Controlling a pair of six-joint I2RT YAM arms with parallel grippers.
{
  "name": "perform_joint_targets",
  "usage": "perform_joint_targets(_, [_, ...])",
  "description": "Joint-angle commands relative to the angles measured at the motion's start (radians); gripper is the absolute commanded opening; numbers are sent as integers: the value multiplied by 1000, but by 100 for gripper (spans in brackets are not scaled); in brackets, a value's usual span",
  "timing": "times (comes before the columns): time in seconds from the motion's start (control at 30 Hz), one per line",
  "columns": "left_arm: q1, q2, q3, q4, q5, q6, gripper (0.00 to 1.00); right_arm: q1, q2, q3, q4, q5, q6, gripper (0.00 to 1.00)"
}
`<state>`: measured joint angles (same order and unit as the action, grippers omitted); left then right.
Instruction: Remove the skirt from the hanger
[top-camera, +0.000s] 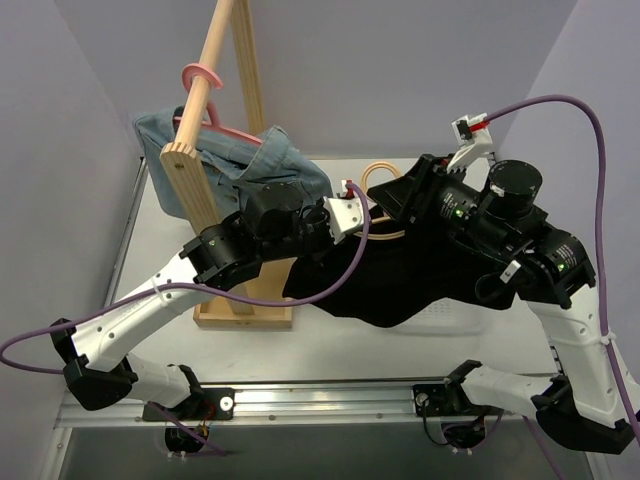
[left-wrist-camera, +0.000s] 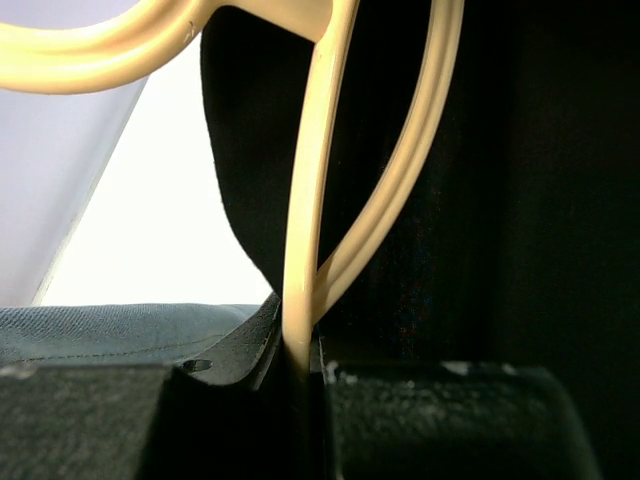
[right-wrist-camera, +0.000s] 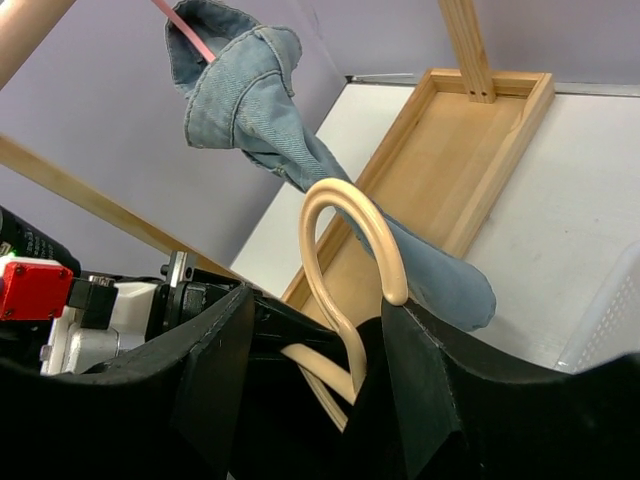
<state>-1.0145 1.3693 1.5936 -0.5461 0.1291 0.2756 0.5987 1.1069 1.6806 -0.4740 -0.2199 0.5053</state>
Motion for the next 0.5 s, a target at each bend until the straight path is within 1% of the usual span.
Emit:
perform_joint_targets(0.0, [-12, -65, -3, 89, 153, 1, 2, 1, 7, 2, 113, -13, -2, 49])
perform_joint_targets(0.1, [-12, -70, -6, 91, 179, -3, 2, 1, 7, 13, 112, -4, 1, 47])
perform_joint_targets(0.27, [-12, -79, -3, 77, 170, -9, 2, 1, -31, 30, 91, 50, -5, 45])
perform_joint_targets(0.33, [-12, -82, -4, 80, 175, -10, 2, 1, -19, 65, 49, 50, -14, 44])
perform_joint_targets(0.4, [-12, -95, -11, 86, 208, -10, 2, 1, -6, 94, 29, 48, -22, 45])
perform_joint_targets(0.47, [-12, -108, -18, 94, 221, -16, 2, 1, -5, 105, 3, 75, -22, 45])
